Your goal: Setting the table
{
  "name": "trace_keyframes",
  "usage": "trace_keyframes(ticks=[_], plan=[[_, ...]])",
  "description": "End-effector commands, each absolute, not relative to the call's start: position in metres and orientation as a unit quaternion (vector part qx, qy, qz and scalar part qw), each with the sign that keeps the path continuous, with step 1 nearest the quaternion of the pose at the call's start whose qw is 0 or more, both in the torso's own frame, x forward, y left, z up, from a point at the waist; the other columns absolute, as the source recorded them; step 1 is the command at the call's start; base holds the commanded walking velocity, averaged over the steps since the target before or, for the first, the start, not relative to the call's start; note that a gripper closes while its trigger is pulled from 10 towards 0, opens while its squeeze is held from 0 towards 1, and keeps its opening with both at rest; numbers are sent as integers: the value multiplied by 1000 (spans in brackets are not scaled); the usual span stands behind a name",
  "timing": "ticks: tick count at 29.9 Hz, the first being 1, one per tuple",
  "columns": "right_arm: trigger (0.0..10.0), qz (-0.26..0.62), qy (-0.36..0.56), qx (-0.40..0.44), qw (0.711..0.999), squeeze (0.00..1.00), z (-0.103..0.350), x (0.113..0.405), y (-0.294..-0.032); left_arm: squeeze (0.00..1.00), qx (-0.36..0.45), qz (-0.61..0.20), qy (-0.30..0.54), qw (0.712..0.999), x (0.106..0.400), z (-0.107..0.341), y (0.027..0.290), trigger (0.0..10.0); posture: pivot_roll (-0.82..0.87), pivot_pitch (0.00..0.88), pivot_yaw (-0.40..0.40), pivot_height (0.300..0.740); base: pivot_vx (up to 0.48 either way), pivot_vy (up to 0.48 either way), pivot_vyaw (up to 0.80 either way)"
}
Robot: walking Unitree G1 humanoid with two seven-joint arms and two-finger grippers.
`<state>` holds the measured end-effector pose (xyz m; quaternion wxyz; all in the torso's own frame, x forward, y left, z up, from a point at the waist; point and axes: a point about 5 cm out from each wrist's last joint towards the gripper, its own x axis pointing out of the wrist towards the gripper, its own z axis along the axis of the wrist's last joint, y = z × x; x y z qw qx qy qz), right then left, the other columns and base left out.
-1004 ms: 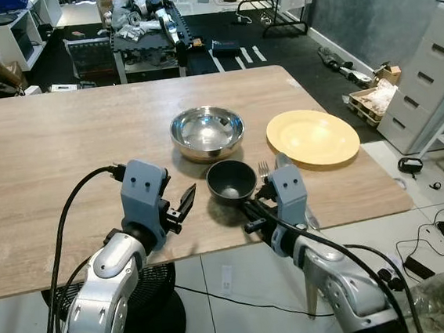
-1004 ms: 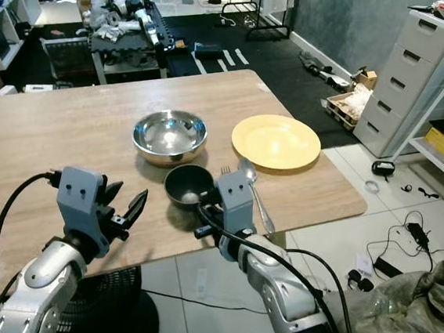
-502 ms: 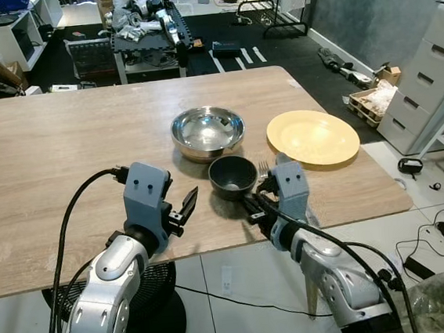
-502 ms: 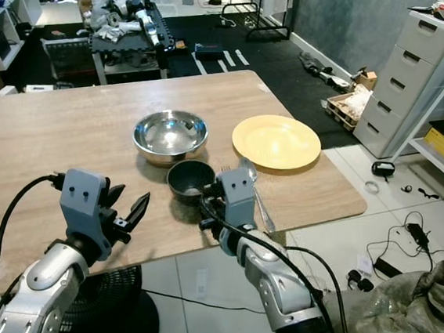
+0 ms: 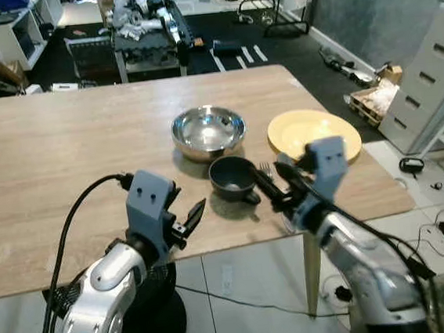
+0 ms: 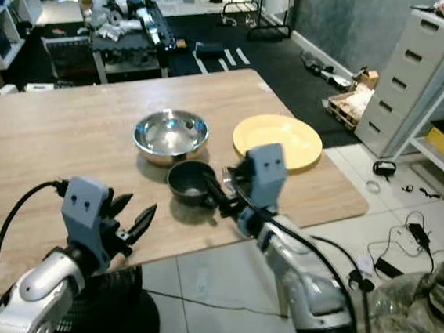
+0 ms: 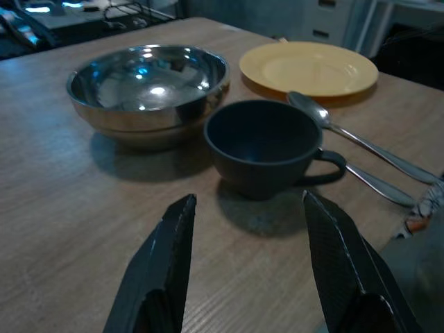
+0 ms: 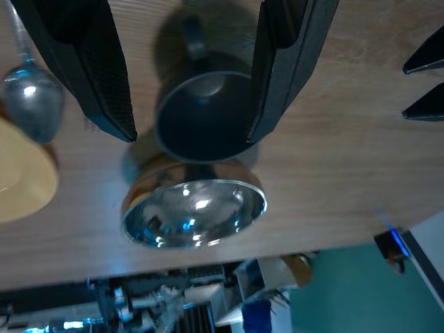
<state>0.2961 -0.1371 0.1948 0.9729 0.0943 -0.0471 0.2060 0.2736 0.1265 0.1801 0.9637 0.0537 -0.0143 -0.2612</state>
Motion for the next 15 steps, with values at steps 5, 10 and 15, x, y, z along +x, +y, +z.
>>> trace_keyframes(ticks=[5, 10, 15], plan=[[10000, 31, -75, 107, 991, 0, 189, 290, -186, 0, 54, -218, -26, 974, 272, 181, 125, 10000, -38, 27, 42, 740, 0, 0, 0], [10000, -36, -77, 112, 990, 0, 175, 288, -192, 0, 43, -186, -29, 981, 274, 181, 121, 10000, -35, 23, 53, 740, 0, 0, 0], [10000, -17, -72, 102, 992, 0, 169, 288, -182, 0, 47, -166, -30, 985, 278, 182, 124, 10000, -32, 14, 62, 740, 0, 0, 0]])
